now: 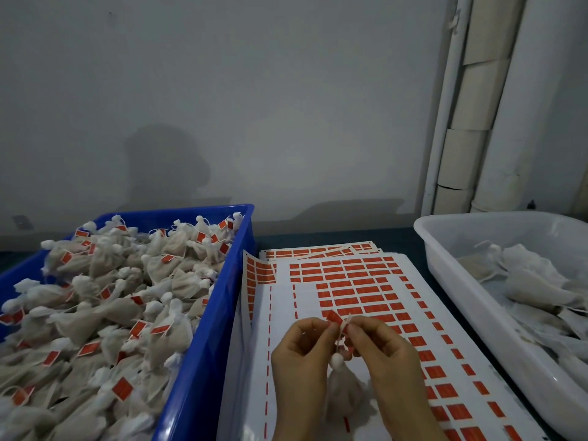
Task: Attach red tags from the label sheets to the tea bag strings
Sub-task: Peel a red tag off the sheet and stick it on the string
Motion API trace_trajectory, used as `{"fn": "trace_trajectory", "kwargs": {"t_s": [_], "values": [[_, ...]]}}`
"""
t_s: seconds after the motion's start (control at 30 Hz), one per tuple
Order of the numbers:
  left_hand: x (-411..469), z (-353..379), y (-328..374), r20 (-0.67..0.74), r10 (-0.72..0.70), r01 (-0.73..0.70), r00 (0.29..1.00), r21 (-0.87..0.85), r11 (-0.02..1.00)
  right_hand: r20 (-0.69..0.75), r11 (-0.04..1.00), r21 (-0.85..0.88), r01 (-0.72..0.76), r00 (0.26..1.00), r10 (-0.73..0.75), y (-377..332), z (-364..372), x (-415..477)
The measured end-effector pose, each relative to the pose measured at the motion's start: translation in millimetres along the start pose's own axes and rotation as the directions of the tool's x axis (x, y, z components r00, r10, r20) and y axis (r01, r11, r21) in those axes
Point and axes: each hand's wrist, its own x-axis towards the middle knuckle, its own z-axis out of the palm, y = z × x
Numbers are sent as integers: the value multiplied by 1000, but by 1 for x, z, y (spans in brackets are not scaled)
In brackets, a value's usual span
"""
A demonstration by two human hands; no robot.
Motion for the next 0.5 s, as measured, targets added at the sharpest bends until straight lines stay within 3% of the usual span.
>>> {"fn": "trace_trajectory", "kwargs": {"t_s": [0.5], "values": [[-2, -2, 3, 91, -26, 28, 996, -17, 999, 69, 988, -93, 125, 991, -119, -2, -1, -2]]}}
